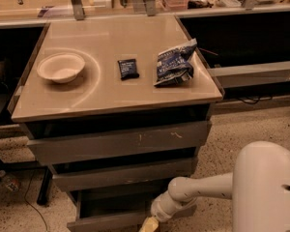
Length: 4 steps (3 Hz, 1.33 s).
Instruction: Open bottom drawer
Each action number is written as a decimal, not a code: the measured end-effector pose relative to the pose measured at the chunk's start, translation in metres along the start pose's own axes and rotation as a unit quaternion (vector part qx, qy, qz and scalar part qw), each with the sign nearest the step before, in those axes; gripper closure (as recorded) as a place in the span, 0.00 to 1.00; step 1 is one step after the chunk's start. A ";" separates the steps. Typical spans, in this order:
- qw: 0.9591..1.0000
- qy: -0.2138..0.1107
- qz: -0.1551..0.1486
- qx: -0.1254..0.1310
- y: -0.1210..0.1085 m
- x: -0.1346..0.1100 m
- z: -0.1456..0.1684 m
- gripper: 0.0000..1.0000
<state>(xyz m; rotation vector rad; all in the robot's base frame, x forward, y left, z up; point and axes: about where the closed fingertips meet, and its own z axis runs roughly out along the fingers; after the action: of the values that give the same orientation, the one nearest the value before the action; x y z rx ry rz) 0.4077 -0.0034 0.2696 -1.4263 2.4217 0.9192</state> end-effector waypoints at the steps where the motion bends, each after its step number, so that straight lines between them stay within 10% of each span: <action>1: 1.000 -0.003 -0.019 0.010 -0.026 -0.020 0.010 0.00; 4: 0.999 0.040 -0.023 -0.025 -0.049 -0.006 0.078 0.00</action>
Offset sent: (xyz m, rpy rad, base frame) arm 0.0684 0.0331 -0.0554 -0.0065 -0.0335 0.0547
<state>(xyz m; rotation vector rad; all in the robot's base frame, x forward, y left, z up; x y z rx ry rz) 0.4411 0.0301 0.1905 -1.5584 2.4259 0.9358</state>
